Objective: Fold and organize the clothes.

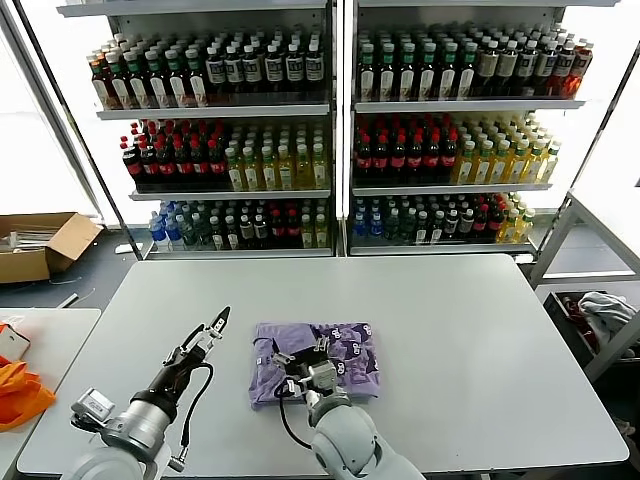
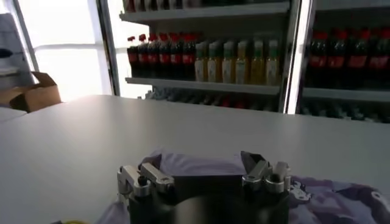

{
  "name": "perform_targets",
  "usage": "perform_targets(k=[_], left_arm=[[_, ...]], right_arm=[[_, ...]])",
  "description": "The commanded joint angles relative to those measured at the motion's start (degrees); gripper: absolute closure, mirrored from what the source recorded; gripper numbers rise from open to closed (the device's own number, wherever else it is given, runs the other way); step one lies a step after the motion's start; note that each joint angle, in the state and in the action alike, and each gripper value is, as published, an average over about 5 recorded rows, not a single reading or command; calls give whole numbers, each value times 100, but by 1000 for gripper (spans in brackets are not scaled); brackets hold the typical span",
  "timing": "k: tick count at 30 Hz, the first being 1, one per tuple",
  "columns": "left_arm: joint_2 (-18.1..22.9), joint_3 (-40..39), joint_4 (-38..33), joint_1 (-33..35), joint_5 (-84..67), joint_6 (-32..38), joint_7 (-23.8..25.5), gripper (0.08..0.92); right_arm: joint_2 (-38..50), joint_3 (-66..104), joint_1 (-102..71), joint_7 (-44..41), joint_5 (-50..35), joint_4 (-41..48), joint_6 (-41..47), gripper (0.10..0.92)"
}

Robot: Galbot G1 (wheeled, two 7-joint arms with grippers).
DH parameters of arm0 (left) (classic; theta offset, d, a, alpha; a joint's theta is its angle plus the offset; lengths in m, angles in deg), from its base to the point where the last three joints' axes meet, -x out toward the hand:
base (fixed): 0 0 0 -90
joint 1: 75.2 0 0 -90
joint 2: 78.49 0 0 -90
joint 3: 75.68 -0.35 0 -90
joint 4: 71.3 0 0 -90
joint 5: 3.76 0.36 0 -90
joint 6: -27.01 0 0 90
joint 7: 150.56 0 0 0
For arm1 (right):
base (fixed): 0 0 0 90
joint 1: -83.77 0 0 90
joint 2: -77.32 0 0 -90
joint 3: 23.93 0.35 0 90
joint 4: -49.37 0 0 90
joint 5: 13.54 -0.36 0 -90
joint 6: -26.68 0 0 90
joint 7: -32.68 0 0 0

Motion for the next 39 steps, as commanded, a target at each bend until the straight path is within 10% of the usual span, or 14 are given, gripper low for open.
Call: perform_targets(k=[1,16,39], left_arm=[[-6,143,-24,50,37,-13,101,177],[95,1089,215,484,4547,1042,1260,177],[951,1500,144,929,5404,2161,2338,177]], right_arm=[[1058,947,-753,-416,212,-1888,-1184,203],[760,4220,-3863,-1516,516,-2713,-2644,203],[287,4614,-4437,-2196,502,-2417,-3017,203]])
